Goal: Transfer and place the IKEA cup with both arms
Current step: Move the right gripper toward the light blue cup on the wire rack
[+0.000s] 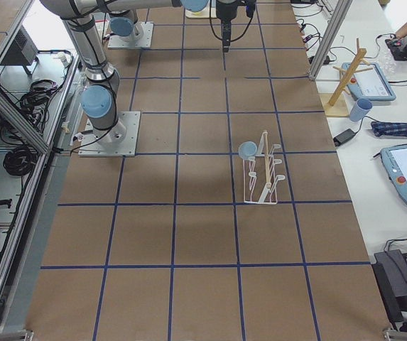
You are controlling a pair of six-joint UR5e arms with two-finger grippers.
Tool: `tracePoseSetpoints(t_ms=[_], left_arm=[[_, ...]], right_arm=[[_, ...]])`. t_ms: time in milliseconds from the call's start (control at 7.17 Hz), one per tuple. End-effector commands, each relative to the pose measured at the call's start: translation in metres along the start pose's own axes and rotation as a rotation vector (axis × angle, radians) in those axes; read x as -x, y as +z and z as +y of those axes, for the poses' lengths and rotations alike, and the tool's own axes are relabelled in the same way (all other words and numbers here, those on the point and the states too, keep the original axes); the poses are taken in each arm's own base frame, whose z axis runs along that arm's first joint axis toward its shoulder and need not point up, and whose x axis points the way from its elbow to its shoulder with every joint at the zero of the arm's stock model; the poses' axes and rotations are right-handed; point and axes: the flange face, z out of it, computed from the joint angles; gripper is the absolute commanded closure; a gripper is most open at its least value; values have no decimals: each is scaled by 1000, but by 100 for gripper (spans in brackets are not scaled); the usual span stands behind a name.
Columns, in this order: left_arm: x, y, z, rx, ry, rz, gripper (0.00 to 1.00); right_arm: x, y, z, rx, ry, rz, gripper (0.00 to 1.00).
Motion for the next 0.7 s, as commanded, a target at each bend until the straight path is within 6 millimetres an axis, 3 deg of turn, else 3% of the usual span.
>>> tracePoseSetpoints(t_ms=[0,279,558], left_arm=[[0,1,0,2,6,-1,0],[0,-2,2,-4,8,-1,0],[-1,1,2,3,0,-1,0]], right_arm=[[-33,1,-10,-5,-28,0,0],[-123,7,-34,-42,3,-2,0],[-169,25,-48,-33,-177,5,0]])
